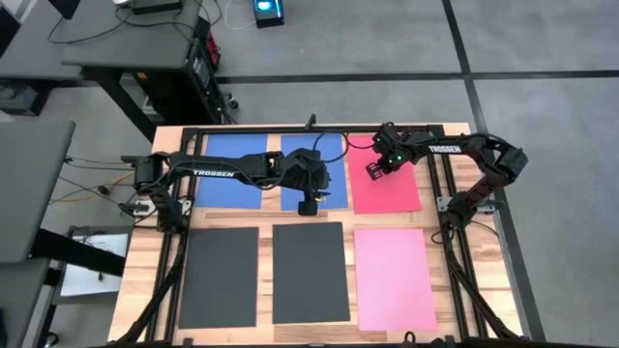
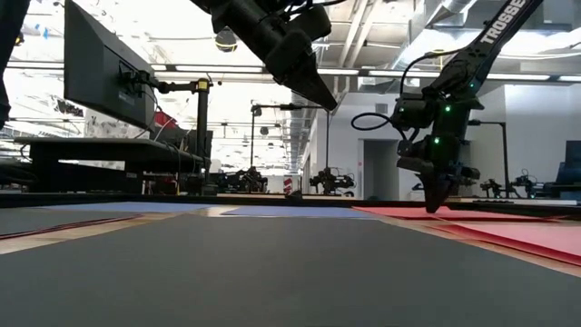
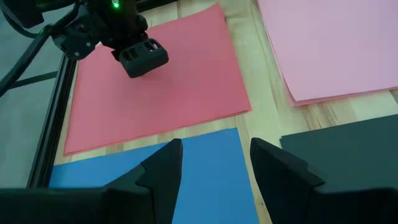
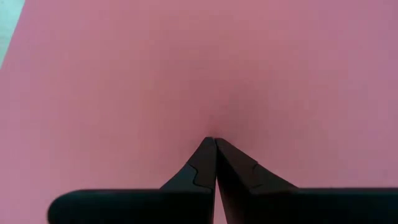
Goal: Organize paper
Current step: Adjust the stacked colored papers
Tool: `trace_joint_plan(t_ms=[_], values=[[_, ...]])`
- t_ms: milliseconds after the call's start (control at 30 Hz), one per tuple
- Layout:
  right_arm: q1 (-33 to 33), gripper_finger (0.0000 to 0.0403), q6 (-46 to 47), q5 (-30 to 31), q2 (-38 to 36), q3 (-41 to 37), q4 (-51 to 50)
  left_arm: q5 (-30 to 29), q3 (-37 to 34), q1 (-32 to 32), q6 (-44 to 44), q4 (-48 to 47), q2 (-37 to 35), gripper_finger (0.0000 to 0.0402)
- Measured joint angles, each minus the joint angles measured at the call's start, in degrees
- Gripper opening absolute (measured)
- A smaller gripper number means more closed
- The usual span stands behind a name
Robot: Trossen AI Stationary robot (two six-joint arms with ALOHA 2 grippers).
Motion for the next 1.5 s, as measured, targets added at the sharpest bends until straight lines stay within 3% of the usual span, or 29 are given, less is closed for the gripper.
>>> trace_joint_plan(t_ms=[1033, 1500], values=[[0.1, 0.0000, -0.7, 0.8, -0.2, 0.1, 1.1, 0.0, 0.0, 0.0, 0.0, 0.0, 0.0, 0.0173], [2.1, 0.0000, 0.0, 0.8, 0.0, 4.5, -4.9, 0.0, 0.0, 0.0, 0.0, -0.3, 0.0, 0.0173]])
